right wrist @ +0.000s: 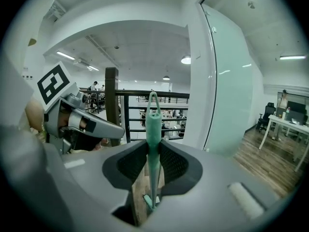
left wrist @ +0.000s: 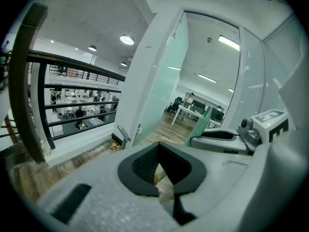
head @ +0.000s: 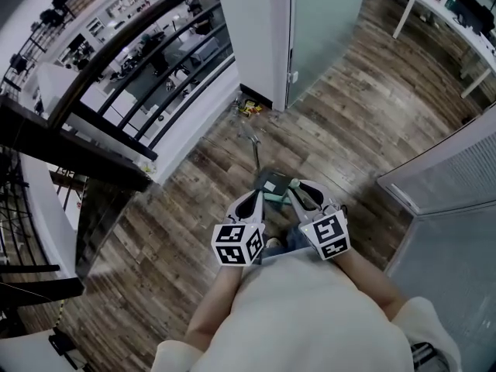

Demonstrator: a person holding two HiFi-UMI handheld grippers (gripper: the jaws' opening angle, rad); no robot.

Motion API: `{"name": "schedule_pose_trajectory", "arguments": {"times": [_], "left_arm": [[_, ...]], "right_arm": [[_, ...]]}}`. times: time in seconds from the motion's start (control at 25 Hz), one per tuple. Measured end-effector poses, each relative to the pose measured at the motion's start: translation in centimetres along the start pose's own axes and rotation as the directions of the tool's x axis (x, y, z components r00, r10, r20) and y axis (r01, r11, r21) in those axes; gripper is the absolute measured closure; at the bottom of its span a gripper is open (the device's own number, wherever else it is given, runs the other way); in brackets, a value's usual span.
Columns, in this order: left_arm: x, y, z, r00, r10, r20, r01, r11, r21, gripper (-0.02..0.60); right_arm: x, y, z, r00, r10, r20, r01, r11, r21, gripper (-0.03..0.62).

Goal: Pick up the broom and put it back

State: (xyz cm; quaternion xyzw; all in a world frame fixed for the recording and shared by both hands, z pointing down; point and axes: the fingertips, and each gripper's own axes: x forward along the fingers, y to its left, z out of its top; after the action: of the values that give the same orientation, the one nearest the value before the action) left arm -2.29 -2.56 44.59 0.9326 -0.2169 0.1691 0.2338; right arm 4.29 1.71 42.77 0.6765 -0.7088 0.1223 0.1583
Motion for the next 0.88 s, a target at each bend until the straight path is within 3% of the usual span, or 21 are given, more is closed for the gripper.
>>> {"name": "schedule_pose_trajectory", "arguments": {"times": [0.32, 0.88], "left_arm": [[-0.6, -0.7, -0.4, 1.000, -0.005, 0.002, 0.005, 0.999, 0.032, 0.578], [-1.9, 0.0, -0.6, 0.999, 0.023, 0.022, -0.022, 0.999, -0.029, 0.577]], "right_arm": [[-0.5, 0.8, 0.3, 1.000, 0.020, 0.017, -0.020, 1.000, -0.008, 0.500], [-0.4, 1.3, -0.2, 1.000, 0.023, -0.004, -0.023, 0.999, -0.030, 0.500]]}}
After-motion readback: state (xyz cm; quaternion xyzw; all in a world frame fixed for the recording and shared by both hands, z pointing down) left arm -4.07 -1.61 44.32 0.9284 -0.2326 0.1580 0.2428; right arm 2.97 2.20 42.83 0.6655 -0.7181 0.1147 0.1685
